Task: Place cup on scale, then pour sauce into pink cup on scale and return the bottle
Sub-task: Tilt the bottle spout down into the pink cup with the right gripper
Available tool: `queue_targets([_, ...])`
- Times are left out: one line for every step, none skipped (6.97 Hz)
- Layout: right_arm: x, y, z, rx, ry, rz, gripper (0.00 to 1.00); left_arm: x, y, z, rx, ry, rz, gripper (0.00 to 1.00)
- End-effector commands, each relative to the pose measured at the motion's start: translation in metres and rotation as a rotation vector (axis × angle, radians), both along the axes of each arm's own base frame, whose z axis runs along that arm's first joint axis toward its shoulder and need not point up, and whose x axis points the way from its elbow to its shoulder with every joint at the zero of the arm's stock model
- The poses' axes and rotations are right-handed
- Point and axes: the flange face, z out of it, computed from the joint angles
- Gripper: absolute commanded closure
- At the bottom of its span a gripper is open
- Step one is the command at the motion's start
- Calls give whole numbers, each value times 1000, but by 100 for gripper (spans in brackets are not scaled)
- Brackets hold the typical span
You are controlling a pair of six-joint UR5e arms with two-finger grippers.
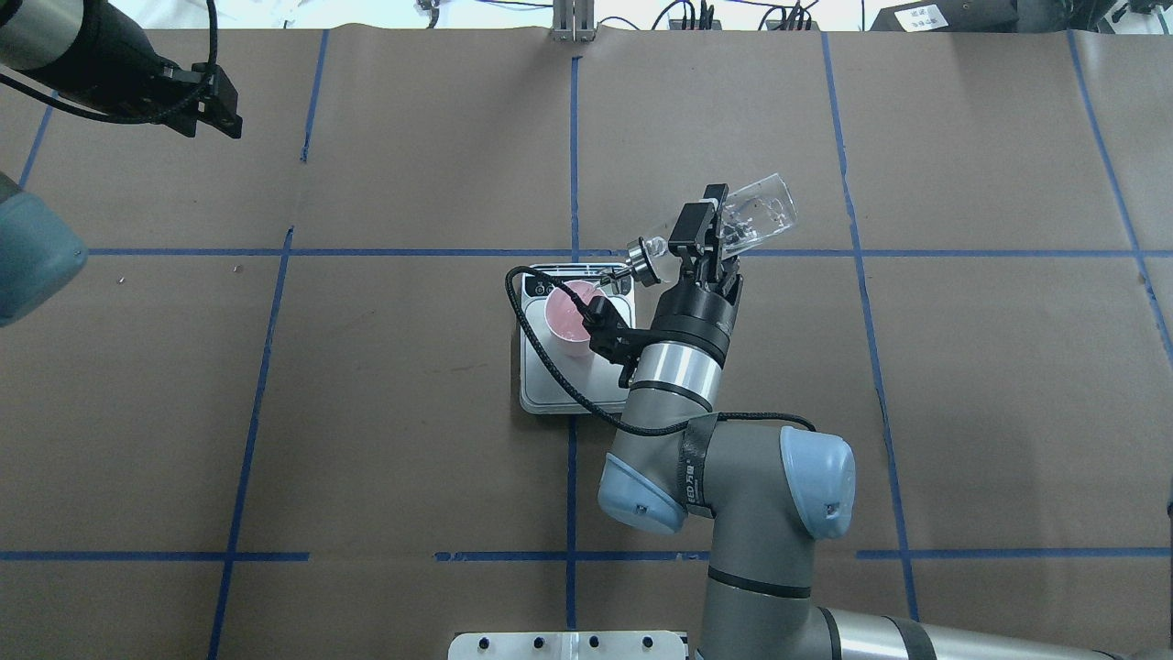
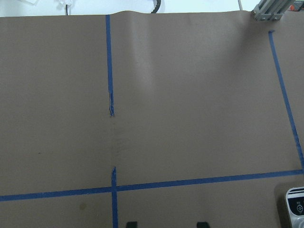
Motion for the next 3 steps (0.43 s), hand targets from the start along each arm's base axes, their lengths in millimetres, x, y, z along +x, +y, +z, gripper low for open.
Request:
queue_targets([2,-1,0,-1,-3,2,100,1,0,0,0,0,1,47])
queue_targets([13,1,-11,1,-55,7,100,1,0,0,0,0,1,47])
queue_targets([19,2,-13,1,-91,11,100,0,0,0,1,1,1,47])
